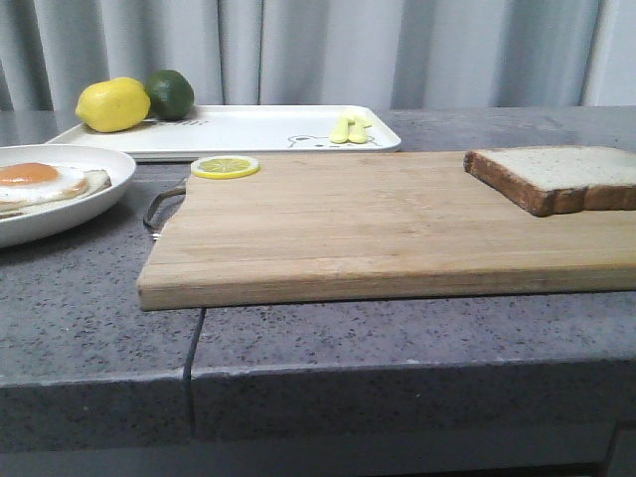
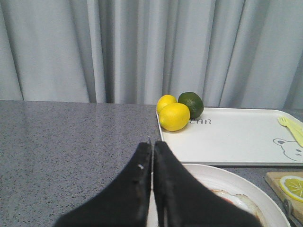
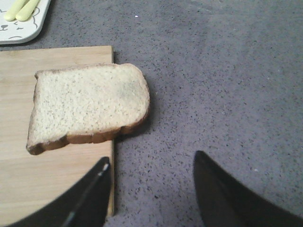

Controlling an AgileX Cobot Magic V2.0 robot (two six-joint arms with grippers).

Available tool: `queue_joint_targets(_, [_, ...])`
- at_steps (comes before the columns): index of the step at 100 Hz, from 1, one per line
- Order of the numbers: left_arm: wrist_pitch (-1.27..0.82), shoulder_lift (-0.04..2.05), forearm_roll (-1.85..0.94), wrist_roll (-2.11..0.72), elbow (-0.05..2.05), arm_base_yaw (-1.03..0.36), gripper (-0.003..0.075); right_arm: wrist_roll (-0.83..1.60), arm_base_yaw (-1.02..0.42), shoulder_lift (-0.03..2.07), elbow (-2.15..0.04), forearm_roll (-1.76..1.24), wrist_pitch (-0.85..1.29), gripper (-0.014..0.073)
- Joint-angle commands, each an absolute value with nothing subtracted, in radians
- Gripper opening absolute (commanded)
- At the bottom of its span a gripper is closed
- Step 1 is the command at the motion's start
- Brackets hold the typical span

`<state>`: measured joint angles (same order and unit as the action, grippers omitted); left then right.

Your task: Place bread and move sandwich to tray

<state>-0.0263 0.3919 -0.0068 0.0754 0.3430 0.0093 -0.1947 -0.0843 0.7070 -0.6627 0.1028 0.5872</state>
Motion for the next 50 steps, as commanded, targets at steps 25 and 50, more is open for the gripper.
queue_joint_targets(25, [0.091, 0.439, -0.015, 0.080, 0.382, 0.012, -0.0020, -0.267, -0.031, 1.038, -0.922, 0.071, 0.604, 0.0514])
queue_joint_targets(50, [0.093, 0.439, -0.015, 0.080, 0.382, 0.012, -0.0020, -0.188, 0.070, 1.267, -1.056, -0.062, 0.662, 0.0514])
